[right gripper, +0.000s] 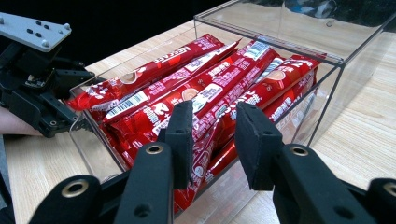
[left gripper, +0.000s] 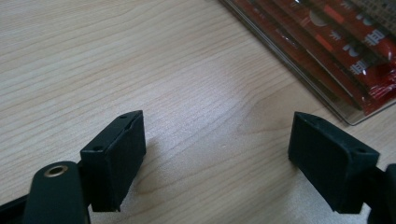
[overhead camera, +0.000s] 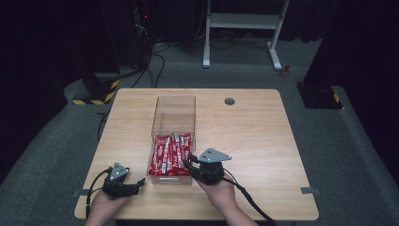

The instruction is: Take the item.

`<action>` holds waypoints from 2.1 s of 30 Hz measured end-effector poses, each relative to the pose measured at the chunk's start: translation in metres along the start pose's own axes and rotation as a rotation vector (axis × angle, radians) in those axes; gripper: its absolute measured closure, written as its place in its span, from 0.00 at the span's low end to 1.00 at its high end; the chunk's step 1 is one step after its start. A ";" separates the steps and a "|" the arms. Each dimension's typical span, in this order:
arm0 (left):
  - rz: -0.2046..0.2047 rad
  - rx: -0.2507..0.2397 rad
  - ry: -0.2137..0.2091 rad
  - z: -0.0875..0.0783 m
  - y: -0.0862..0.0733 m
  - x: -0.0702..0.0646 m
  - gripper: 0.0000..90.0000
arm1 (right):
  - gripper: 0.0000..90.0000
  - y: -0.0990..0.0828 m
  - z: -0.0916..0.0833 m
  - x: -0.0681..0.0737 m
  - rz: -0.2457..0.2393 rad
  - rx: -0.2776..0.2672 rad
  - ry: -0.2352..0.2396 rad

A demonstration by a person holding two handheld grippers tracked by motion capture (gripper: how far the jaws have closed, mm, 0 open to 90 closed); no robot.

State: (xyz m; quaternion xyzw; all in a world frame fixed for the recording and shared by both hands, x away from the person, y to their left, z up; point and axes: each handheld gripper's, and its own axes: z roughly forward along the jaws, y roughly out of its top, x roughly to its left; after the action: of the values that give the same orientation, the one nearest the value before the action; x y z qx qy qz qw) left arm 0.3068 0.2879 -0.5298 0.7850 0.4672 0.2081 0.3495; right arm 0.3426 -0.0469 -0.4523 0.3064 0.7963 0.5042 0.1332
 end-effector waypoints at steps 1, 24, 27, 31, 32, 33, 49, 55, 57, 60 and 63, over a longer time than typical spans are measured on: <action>0.000 -0.002 0.000 0.000 0.000 0.000 0.21 | 0.77 0.000 0.000 0.000 -0.001 -0.002 0.000; 0.005 -0.001 -0.006 -0.001 -0.001 -0.001 0.21 | 0.99 0.000 -0.003 0.003 -0.025 0.002 -0.012; 0.006 -0.001 -0.008 -0.001 -0.001 -0.001 0.21 | 0.99 0.000 -0.004 0.004 -0.026 0.003 -0.010; 0.009 -0.002 -0.010 -0.001 -0.001 -0.001 0.21 | 0.99 -0.001 -0.006 0.004 -0.026 0.002 -0.008; 0.008 -0.002 -0.012 -0.001 -0.001 -0.001 0.21 | 0.99 -0.001 -0.006 0.004 -0.023 0.002 -0.006; 0.009 -0.001 -0.012 -0.002 -0.002 -0.001 0.21 | 0.99 -0.001 -0.007 0.004 -0.023 0.003 -0.006; 0.019 -0.001 -0.020 -0.001 -0.001 -0.001 0.21 | 1.00 -0.002 -0.027 0.004 -0.026 -0.020 -0.003; 0.018 0.004 -0.025 0.000 0.000 -0.001 0.21 | 1.00 -0.002 -0.034 0.003 -0.028 -0.029 0.003; 0.018 0.003 -0.024 0.000 0.000 -0.001 0.21 | 1.00 -0.001 -0.035 0.003 -0.032 -0.033 0.003; 0.019 0.003 -0.024 0.000 0.000 -0.001 0.21 | 1.00 0.000 -0.037 0.002 -0.032 -0.041 0.003; 0.018 0.000 -0.021 -0.001 -0.001 -0.001 0.21 | 1.00 0.001 -0.039 0.000 -0.032 -0.045 0.001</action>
State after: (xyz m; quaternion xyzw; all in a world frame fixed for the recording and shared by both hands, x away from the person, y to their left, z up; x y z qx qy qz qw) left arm 0.3053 0.2875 -0.5298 0.7913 0.4565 0.2031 0.3525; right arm 0.3227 -0.0743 -0.4338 0.2904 0.7896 0.5200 0.1479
